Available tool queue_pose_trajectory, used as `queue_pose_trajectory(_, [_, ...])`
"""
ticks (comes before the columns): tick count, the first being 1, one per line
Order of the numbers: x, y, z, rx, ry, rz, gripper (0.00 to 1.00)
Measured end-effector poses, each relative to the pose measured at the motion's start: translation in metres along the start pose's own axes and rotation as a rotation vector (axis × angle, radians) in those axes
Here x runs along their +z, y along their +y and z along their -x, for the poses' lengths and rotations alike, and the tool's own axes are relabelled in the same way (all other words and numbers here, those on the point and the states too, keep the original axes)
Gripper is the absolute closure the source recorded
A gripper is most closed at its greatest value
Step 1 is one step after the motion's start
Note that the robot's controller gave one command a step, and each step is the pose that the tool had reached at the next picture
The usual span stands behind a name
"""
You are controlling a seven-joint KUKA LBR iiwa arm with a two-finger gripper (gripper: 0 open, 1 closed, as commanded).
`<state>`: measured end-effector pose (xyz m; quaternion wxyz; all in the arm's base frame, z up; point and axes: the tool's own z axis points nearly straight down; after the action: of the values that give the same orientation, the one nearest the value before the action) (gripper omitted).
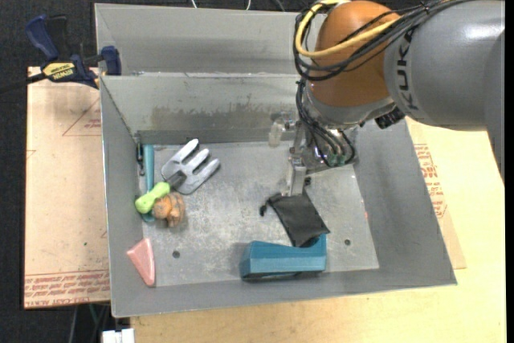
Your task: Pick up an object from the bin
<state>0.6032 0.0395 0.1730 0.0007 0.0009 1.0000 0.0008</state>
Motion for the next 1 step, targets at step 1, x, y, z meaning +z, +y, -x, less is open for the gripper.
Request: queue_pose_trajectory(1, [0.0000,0.0000,0.0000,0.000,0.000,0.000,0.00])
